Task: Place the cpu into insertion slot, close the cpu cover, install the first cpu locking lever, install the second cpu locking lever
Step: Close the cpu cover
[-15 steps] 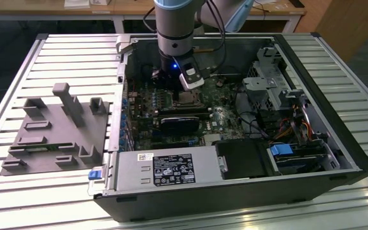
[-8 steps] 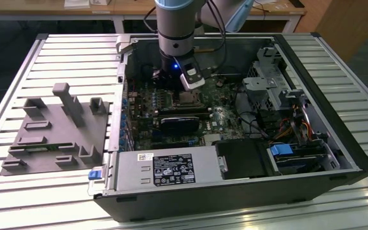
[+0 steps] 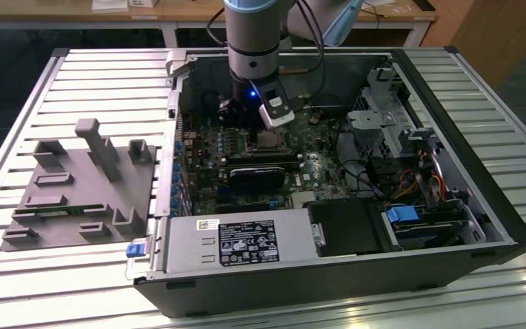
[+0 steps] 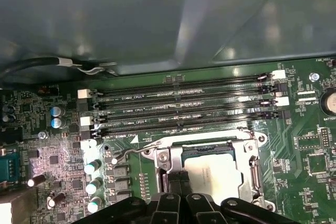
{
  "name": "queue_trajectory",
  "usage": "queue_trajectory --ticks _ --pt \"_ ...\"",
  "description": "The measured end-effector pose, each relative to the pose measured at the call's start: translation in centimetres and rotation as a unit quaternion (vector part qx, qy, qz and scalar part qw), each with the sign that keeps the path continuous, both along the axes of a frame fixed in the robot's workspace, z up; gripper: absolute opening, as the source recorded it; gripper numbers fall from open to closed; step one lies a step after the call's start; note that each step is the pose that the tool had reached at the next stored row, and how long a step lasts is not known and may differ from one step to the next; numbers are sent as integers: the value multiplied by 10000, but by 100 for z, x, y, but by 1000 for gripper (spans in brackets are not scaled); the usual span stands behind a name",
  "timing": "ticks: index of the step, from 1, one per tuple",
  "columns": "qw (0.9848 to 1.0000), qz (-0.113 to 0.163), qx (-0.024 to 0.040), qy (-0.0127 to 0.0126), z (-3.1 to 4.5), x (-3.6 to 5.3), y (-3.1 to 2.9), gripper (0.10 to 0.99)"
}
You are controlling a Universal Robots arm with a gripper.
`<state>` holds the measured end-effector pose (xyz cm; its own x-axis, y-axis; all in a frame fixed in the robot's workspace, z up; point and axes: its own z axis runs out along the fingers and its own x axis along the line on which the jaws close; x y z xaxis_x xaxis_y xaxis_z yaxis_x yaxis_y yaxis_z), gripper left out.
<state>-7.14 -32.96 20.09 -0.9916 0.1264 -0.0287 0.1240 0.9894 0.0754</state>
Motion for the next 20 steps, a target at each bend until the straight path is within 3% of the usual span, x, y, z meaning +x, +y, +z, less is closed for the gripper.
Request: queue_trajectory --ticks 7,15,18,20 --pt "10000 1 1 4 46 20 0 102" --pt "10000 0 0 72 46 219 0 102" --pt "10000 1 -4 94 54 250 -1 102" --pt "10000 0 -2 95 73 251 0 102"
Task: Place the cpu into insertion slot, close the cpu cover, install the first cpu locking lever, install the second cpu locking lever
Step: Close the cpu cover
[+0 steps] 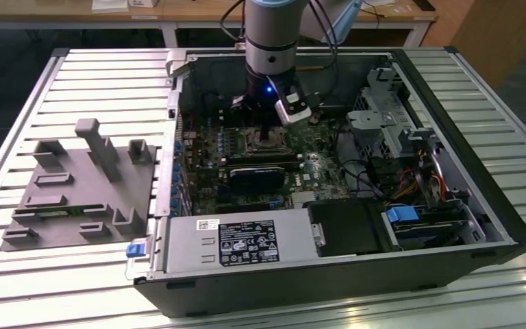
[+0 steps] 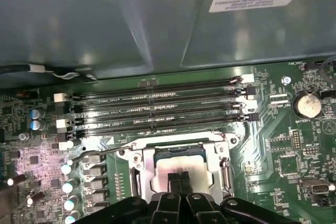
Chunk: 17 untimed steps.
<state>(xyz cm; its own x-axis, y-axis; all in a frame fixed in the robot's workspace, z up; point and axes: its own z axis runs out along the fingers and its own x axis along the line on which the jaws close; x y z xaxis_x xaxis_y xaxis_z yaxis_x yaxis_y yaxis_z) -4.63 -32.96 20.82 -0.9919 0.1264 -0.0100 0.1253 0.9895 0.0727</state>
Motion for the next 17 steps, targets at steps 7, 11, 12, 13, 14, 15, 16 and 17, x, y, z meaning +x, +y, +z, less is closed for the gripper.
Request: queue_trajectory --ticks 7,11,12,13,14,15,16,17 --pt "10000 0 -2 0 145 0 1 102" --pt "10000 0 -5 0 209 0 2 102" --pt "10000 0 -6 1 214 0 2 102" --pt "10000 0 -7 0 213 0 2 102" --pt "10000 0 -7 0 214 0 2 102" --pt "10000 0 -7 0 214 0 2 102" --pt "10000 0 -8 0 214 0 2 102" --pt "10000 0 -8 0 214 0 2 102"
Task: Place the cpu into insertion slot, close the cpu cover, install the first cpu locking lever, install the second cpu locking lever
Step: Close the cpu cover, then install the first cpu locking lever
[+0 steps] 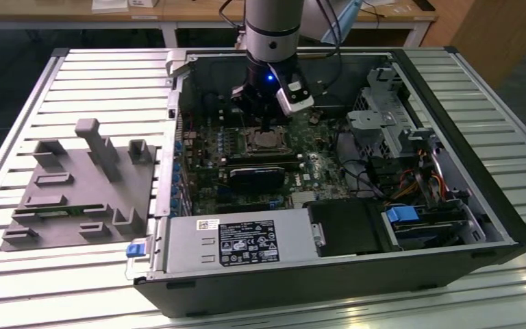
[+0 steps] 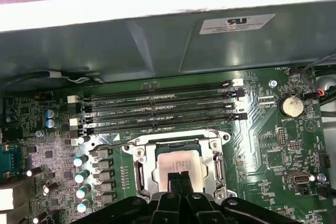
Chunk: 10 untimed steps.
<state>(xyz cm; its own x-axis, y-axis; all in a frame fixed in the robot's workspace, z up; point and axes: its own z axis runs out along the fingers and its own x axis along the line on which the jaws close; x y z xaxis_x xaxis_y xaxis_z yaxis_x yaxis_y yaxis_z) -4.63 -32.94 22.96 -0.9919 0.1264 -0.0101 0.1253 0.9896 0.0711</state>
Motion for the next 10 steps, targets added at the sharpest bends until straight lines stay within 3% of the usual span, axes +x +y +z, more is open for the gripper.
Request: queue_trajectory --ticks 10 --pt "10000 0 -1 0 0 0 0 102"
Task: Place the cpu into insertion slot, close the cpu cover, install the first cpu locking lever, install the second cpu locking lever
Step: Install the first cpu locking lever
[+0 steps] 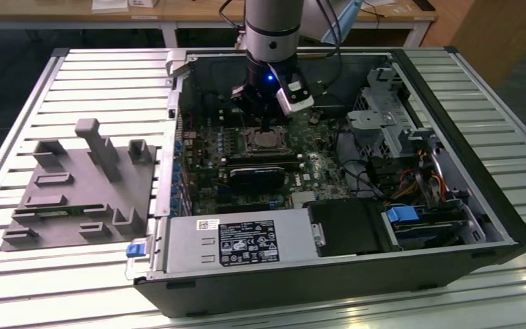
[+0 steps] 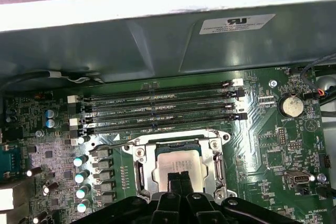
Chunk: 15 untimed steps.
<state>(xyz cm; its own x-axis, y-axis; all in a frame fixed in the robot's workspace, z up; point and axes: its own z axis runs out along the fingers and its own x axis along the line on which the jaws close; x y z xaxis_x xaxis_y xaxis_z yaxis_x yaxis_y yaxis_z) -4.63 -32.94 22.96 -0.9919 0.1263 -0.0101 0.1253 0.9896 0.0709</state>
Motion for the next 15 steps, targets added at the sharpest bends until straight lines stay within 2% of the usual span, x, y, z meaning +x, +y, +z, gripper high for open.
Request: queue_trajectory --ticks 6,9,10,15 --pt "10000 0 0 0 19 0 0 102" --pt "10000 0 -1 0 61 0 0 102" --pt "10000 0 0 -1 117 0 0 102" --pt "10000 -1 1 -7 157 -2 0 102"
